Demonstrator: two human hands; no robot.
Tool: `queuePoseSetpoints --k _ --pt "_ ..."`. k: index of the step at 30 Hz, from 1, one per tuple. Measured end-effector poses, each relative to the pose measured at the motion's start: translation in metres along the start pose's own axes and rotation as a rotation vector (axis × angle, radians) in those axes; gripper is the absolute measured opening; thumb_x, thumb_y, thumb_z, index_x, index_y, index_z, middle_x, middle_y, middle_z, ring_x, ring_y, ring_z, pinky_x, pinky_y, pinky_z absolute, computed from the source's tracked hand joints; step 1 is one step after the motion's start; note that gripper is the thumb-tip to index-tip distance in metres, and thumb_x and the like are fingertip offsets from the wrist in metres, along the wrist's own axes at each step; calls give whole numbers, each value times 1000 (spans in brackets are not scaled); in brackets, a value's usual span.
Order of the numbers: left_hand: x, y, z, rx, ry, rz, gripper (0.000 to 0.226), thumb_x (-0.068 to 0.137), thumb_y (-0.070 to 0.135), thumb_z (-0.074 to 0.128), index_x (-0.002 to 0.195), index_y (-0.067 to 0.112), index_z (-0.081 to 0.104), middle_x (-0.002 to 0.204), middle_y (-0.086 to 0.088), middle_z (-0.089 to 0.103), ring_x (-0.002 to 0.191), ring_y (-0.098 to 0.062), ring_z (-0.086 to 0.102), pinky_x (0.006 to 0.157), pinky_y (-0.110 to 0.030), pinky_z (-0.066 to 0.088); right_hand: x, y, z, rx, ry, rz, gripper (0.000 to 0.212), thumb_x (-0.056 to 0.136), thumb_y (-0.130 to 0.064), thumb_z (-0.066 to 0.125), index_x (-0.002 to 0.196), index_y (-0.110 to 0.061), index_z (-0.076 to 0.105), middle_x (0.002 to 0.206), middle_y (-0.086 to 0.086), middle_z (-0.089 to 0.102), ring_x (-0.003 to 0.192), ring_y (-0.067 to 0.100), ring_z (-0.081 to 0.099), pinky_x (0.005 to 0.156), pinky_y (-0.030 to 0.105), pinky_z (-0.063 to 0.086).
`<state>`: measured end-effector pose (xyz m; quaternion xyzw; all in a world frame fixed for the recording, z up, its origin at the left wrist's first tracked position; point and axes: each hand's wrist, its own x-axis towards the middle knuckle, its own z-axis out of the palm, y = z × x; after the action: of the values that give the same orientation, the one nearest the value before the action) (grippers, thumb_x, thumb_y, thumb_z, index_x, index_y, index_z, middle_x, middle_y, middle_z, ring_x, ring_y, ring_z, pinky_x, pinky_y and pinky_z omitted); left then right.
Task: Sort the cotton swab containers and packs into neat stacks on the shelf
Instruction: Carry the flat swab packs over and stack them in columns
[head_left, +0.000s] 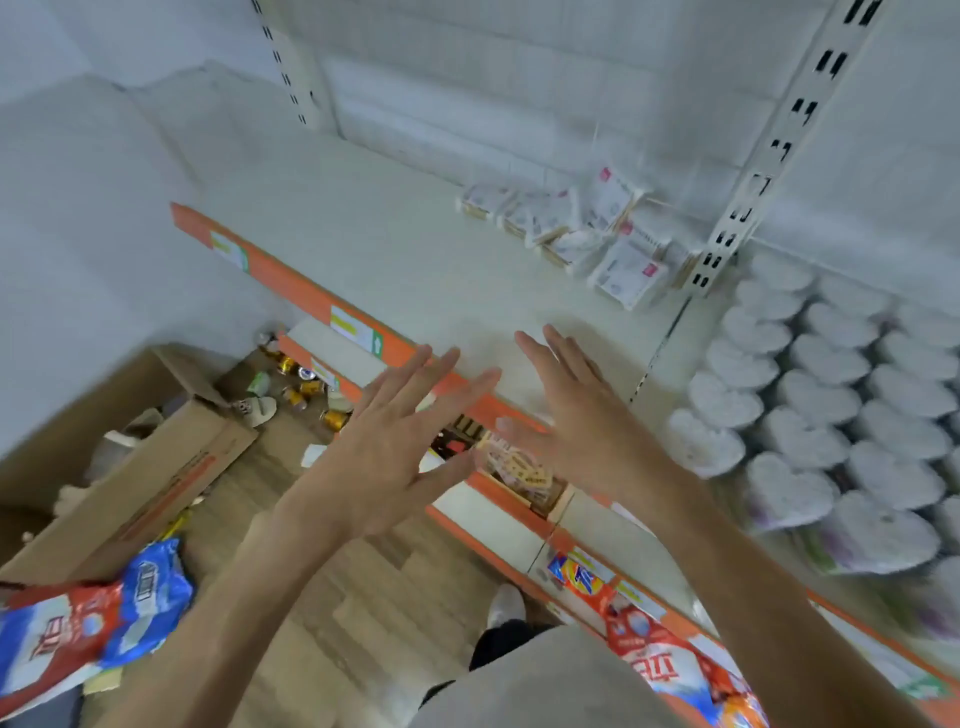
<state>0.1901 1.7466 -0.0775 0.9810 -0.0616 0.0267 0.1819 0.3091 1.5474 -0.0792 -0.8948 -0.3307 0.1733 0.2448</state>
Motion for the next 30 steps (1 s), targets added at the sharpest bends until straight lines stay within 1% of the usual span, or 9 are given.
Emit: queuePoseSetpoints --k 4,8,10,13,15,18,21,27,30 --pt "44 -26 -13 -74 -36 34 65 95 70 27 154 53 7 167 3 11 155 -13 -6 122 -40 7 31 6 -12 -19 31 90 84 97 -52 55 160 -35 2 168 -4 -10 154 18 -9 124 46 12" --pt "78 -50 -8 -112 -79 85 65 94 70 29 154 55 6 167 4 10 155 -14 -5 121 -43 8 49 11 -19 -46 42 176 85 96 -55 55 159 -35 2 168 -3 -9 155 18 -8 124 45 12" --pt "101 -66 -4 -120 -110 121 65 95 68 33 154 54 9 167 5 11 155 -14 -4 120 -40 8 55 12 -20 -56 65 234 85 95 -56 55 159 -35 2 168 -3 -7 155 18 -5 124 45 13" --pt "144 -87 -3 -147 -106 181 67 94 64 40 155 46 20 165 4 21 154 -16 8 119 -41 14 62 12 -18 -42 126 319 87 94 -55 57 159 -33 4 168 -2 -4 155 18 -2 124 46 15" --pt "181 -100 -4 -194 -66 225 66 93 52 49 154 34 33 158 2 37 150 -18 24 120 -43 24 67 8 -14 -2 184 385 87 94 -54 60 159 -33 6 168 -2 0 155 18 2 124 46 16" --pt "241 -113 -7 -284 11 335 62 88 31 61 147 21 47 144 1 54 135 -20 46 112 -44 38 72 -4 -4 52 275 491 85 94 -50 61 159 -31 10 168 -2 7 153 18 11 124 41 19" --pt "295 -116 -8 -283 7 403 64 87 18 69 147 16 47 142 -5 54 131 -24 48 111 -38 37 82 -20 5 81 341 569 83 95 -46 62 160 -30 13 167 -1 10 153 17 14 122 36 18" --pt "352 -114 17 -201 -192 417 70 88 20 68 152 29 39 146 -10 42 132 -31 44 111 -41 38 109 -39 17 112 421 708 83 94 -42 64 160 -25 15 167 3 13 152 20 17 122 36 20" --pt "358 -119 30 -218 -147 429 66 89 21 68 149 34 43 139 -10 47 126 -32 49 105 -45 42 115 -48 25 148 461 726 79 95 -41 64 159 -26 19 165 0 20 149 18 26 116 27 22"
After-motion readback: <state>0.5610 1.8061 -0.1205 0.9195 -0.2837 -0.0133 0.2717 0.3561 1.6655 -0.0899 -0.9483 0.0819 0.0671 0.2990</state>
